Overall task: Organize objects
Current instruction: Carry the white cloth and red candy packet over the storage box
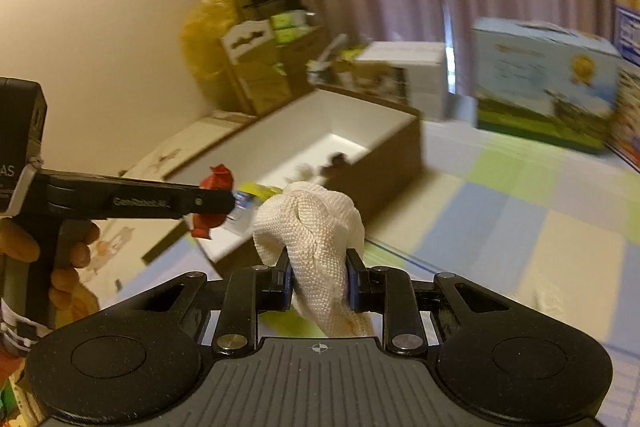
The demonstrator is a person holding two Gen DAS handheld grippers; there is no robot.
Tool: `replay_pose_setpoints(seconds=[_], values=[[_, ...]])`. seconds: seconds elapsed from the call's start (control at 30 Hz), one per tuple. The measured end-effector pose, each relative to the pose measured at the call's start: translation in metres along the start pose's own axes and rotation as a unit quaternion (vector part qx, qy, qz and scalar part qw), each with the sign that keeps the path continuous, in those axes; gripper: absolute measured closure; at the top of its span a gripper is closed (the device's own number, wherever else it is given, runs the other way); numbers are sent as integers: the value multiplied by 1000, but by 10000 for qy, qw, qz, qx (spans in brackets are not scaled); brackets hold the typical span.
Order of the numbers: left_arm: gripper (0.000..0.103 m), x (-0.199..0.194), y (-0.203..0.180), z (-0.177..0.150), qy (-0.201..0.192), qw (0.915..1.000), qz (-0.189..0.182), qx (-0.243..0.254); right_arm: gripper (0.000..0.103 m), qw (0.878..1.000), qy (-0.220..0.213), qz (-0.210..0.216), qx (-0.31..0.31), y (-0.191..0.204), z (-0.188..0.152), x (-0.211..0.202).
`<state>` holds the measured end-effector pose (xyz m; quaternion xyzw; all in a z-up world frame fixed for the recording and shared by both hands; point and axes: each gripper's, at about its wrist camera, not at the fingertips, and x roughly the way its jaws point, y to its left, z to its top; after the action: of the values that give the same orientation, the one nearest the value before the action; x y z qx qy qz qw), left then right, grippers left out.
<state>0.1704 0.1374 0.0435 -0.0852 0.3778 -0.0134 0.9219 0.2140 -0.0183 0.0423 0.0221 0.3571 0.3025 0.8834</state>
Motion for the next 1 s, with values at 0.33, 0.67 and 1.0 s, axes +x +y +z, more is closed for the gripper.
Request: replay_pose_setpoints(seconds=[0.33, 0.67, 1.0], values=[[81, -4, 65, 17, -85, 9994, 326, -98, 81, 9991, 190, 119, -363, 55, 40, 69], [81, 20, 112, 28, 192, 9992, 328, -128, 81, 9967, 669, -211, -419, 74, 55, 129], [81, 46, 133, 37, 471, 9987, 158, -141, 81, 9936, 941, -477, -406, 75, 66, 163]])
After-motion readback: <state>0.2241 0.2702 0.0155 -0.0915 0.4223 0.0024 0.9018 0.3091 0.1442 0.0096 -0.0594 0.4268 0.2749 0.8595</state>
